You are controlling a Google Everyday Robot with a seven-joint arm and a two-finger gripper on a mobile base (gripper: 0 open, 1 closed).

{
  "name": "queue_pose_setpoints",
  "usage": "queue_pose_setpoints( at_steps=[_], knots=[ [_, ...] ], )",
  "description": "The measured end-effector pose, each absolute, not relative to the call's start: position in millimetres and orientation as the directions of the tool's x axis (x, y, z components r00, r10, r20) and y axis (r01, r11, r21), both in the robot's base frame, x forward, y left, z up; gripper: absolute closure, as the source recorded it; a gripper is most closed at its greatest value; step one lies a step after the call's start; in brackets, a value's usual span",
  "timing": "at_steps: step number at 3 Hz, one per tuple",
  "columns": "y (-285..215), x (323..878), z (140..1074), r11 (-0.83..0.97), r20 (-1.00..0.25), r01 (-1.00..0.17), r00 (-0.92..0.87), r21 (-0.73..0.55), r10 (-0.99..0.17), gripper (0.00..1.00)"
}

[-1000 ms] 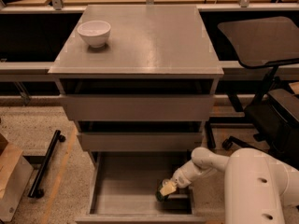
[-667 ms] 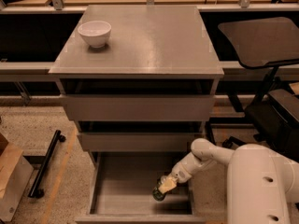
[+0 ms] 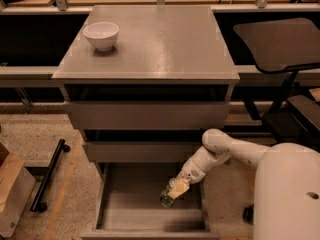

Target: Pick green can from bottom drawer and place on counter

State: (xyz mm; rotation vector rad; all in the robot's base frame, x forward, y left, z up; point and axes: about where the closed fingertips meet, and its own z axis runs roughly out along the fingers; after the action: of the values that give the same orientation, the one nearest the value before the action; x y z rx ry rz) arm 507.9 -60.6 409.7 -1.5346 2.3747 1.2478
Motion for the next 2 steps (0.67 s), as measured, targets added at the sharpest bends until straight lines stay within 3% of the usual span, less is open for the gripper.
queue_pose_setpoints(
  at_steps=[2],
  knots=[
    [-76.0,491.3,496.3,0.289,-0.432,-0.841,-0.495,0.457,-0.754,1.0]
  ],
)
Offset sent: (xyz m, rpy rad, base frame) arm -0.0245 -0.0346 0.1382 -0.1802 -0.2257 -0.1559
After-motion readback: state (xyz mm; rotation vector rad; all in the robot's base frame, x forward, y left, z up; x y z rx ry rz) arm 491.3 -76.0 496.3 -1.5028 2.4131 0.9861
